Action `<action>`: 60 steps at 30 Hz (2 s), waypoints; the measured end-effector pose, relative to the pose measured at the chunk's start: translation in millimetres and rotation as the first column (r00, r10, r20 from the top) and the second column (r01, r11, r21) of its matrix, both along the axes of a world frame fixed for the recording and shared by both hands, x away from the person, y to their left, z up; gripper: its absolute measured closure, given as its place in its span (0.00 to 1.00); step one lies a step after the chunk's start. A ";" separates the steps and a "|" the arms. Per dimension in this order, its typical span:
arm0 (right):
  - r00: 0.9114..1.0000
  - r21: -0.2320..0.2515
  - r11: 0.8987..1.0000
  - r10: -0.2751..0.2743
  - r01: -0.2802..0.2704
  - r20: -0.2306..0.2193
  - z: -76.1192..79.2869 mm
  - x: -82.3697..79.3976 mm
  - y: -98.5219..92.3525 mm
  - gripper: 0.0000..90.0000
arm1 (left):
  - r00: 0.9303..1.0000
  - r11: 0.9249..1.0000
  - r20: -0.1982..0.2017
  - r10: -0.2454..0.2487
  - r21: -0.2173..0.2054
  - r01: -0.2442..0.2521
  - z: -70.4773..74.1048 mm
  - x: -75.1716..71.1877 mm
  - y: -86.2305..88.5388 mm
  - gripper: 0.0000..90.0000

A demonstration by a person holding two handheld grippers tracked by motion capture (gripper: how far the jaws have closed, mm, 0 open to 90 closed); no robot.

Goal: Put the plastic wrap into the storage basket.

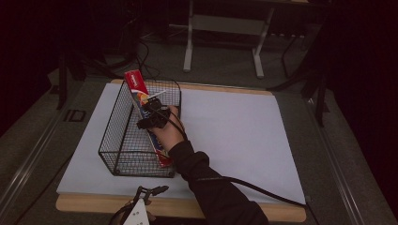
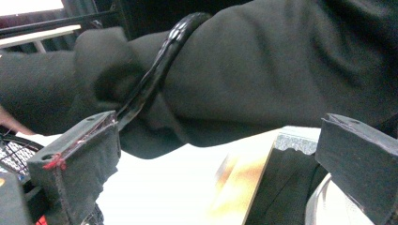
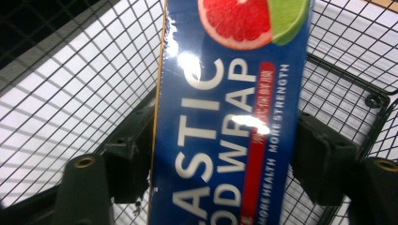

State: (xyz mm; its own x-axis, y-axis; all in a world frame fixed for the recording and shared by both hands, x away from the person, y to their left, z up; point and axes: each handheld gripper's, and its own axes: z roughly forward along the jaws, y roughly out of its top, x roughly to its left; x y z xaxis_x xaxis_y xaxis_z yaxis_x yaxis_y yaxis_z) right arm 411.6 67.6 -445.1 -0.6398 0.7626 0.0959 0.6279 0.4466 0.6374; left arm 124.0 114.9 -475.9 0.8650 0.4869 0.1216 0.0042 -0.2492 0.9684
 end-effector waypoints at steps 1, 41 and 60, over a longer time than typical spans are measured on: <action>1.000 0.006 1.000 0.012 -0.011 -0.005 1.7 -0.3 -2.3 0.27 | 1.000 1.000 0.000 0.001 -0.001 -0.001 0.0 0.1 0.0 0.01; 0.979 0.105 0.979 0.158 -0.172 0.131 22.5 -62.0 -169.3 0.16 | 1.000 1.000 -0.022 0.007 0.022 -0.007 -4.3 4.7 -4.6 0.01; 0.969 0.068 0.979 0.180 -0.193 0.170 -7.7 -95.7 -227.0 0.16 | 1.000 1.000 -0.023 0.008 0.029 -0.007 -5.0 4.6 -7.0 0.01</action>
